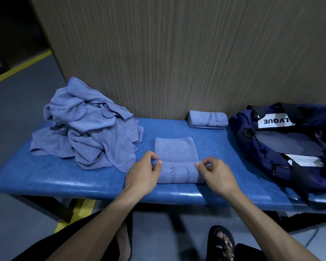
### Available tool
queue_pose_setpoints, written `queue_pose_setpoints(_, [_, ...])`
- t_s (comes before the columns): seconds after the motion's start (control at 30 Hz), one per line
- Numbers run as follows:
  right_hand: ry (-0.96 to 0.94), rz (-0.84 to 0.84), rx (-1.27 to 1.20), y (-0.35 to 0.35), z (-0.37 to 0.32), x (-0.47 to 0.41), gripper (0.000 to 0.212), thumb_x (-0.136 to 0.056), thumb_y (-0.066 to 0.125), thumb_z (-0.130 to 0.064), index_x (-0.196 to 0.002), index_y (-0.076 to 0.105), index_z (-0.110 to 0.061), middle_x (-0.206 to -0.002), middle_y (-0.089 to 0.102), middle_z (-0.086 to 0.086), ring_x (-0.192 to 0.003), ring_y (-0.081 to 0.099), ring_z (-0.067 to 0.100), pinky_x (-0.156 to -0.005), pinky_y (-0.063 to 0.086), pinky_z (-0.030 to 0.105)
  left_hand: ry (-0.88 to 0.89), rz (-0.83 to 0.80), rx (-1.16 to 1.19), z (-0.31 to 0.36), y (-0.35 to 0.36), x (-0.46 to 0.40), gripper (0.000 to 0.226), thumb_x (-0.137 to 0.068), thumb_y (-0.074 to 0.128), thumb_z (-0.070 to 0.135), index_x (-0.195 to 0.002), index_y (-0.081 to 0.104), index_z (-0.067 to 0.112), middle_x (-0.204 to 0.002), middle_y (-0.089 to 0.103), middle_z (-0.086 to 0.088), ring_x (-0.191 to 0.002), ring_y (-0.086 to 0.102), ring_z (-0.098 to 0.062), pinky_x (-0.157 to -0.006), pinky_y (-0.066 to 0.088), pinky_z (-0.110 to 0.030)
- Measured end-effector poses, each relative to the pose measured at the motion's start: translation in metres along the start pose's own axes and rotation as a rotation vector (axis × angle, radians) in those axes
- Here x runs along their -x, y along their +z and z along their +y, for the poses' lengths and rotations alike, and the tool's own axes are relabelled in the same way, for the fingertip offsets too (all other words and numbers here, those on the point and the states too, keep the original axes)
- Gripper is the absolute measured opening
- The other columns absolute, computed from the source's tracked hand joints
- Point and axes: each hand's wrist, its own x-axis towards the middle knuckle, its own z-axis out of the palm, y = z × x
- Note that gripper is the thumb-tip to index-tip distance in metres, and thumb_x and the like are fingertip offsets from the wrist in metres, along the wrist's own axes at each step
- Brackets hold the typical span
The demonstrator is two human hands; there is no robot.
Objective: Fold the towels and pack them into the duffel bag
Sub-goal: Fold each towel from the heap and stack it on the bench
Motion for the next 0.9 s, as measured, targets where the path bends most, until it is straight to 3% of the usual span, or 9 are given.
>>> queue_pose_setpoints(0.1, [0.023,0.017,0.025,0.003,0.0,-0.003,0.027,-0.093,0.062,-0.046,-0.079,0.059,-0.023,-0.053,0.056,-0.007,-0.069,0.052,0.019,-0.059,0.038,0.032,-0.038,-0.008,-0.023,0.003,-0.003,-0.002,0.015,-0.096,0.05,0.048,-0.104,0.05,0.036,-0.064,0.061,0.01,-0.077,0.062,-0.02,-0.068,0.046,-0.035])
queue_pose_setpoints(0.23, [0.031,0.037,0.054,0.007,0.0,-0.006,0.028,-0.091,0.061,-0.049,-0.078,0.058,-0.024,-0.061,0.06,-0.007,-0.08,0.06,0.028,-0.068,0.048,0.036,0.055,0.044,-0.19,0.005,-0.007,0.002,0.021,-0.098,0.044,0.053,-0.108,0.047,0.034,-0.075,0.065,0.007,-0.084,0.064,-0.025,-0.073,0.051,-0.038])
queue_pose_setpoints(0.4, [-0.017,0.06,0.157,0.008,0.0,-0.005,0.029,-0.097,0.05,-0.051,-0.086,0.053,-0.025,-0.07,0.064,0.0,-0.087,0.056,0.03,-0.072,0.05,0.04,0.109,-0.045,0.044,0.001,-0.01,0.008,0.028,-0.096,0.052,0.056,-0.113,0.053,0.034,-0.062,0.059,0.004,-0.069,0.06,-0.011,-0.072,0.051,-0.039])
queue_pose_setpoints(0.6, [-0.094,0.136,0.235,0.011,-0.004,0.003,0.03,-0.102,0.037,-0.053,-0.096,0.047,-0.025,-0.083,0.064,0.01,-0.085,0.057,0.039,-0.076,0.05,0.047,0.22,0.015,0.115,-0.001,-0.007,0.011,0.02,-0.099,0.053,0.047,-0.115,0.047,0.038,-0.059,0.051,0.003,-0.059,0.054,-0.012,-0.069,0.05,-0.043])
queue_pose_setpoints(0.77, [-0.071,0.141,0.333,0.008,-0.014,0.006,0.033,-0.104,0.035,-0.051,-0.104,0.049,-0.02,-0.091,0.065,0.014,-0.088,0.057,0.042,-0.077,0.047,0.045,0.203,0.083,-0.071,0.003,-0.002,0.011,0.023,-0.1,0.047,0.046,-0.121,0.04,0.039,-0.062,0.051,0.005,-0.069,0.061,-0.023,-0.067,0.052,-0.044])
queue_pose_setpoints(0.9, [-0.069,0.153,0.369,0.01,-0.022,0.003,0.035,-0.105,0.035,-0.048,-0.104,0.049,-0.017,-0.094,0.065,0.019,-0.09,0.058,0.043,-0.075,0.044,0.044,0.184,0.114,-0.357,0.013,0.001,0.013,0.026,-0.102,0.039,0.042,-0.127,0.042,0.035,-0.094,0.065,0.004,-0.092,0.062,-0.027,-0.069,0.049,-0.04])
